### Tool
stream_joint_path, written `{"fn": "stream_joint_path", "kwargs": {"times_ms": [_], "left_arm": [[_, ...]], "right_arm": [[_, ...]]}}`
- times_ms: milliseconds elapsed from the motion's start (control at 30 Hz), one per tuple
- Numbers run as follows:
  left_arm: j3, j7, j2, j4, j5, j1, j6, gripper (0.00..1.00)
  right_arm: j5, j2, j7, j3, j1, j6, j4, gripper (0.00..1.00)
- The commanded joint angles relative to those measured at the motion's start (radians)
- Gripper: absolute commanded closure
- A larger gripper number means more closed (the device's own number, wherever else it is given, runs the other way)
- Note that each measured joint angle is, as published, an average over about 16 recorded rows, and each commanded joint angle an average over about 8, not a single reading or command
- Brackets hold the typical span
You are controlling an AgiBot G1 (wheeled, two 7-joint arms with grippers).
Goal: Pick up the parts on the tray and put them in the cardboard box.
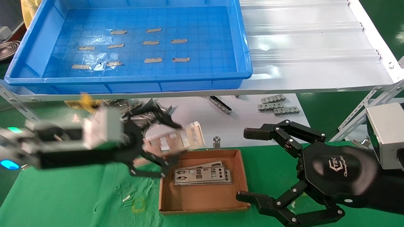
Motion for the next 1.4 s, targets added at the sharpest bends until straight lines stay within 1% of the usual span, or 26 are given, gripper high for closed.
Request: {"fn": "stream_joint_path", "kwargs": {"times_ms": [33,200,367,400,433,467,633,667,700,900,1100,1267,1400], "left_arm": [[0.005,0.011,0.008,-0.064,0.028,0.070,-0.066,1.00],[0.043,0.060,0.092,-0.106,0.141,0.160,-0.225,1.00],[0.099,0.114,0.176,-0.061,0.237,0.177,-0.282,1.00],[0.110,0.124,0.191,-0.046,0.254,0.175,-0.288,0.96],[0.120,0.135,0.205,-0.031,0.270,0.172,-0.294,0.89],[0.129,0.145,0.218,-0.014,0.285,0.170,-0.301,0.78],[0.152,0.202,0.264,0.055,0.332,0.158,-0.332,0.16],[0.153,0.214,0.270,0.066,0.335,0.157,-0.338,0.07],[0.153,0.224,0.275,0.076,0.337,0.155,-0.343,0.01],[0.153,0.287,0.289,0.112,0.343,0.147,-0.354,0.00],[0.153,0.312,0.291,0.136,0.340,0.134,-0.344,0.00],[0.144,0.297,0.278,0.152,0.311,0.122,-0.310,0.00],[0.131,0.240,0.252,0.172,0.260,0.108,-0.242,0.00]], "right_arm": [[0.000,0.000,0.000,0.000,0.000,0.000,0.000,0.00],[0.000,0.000,0.000,0.000,0.000,0.000,0.000,0.00],[0.000,0.000,0.000,0.000,0.000,0.000,0.000,0.00],[0.000,0.000,0.000,0.000,0.000,0.000,0.000,0.00],[0.000,0.000,0.000,0.000,0.000,0.000,0.000,0.00],[0.000,0.000,0.000,0.000,0.000,0.000,0.000,0.00],[0.000,0.000,0.000,0.000,0.000,0.000,0.000,0.00],[0.000,0.000,0.000,0.000,0.000,0.000,0.000,0.00],[0.000,0.000,0.000,0.000,0.000,0.000,0.000,0.00],[0.000,0.000,0.000,0.000,0.000,0.000,0.000,0.00],[0.000,0.000,0.000,0.000,0.000,0.000,0.000,0.00],[0.000,0.000,0.000,0.000,0.000,0.000,0.000,0.00],[0.000,0.000,0.000,0.000,0.000,0.000,0.000,0.00]]}}
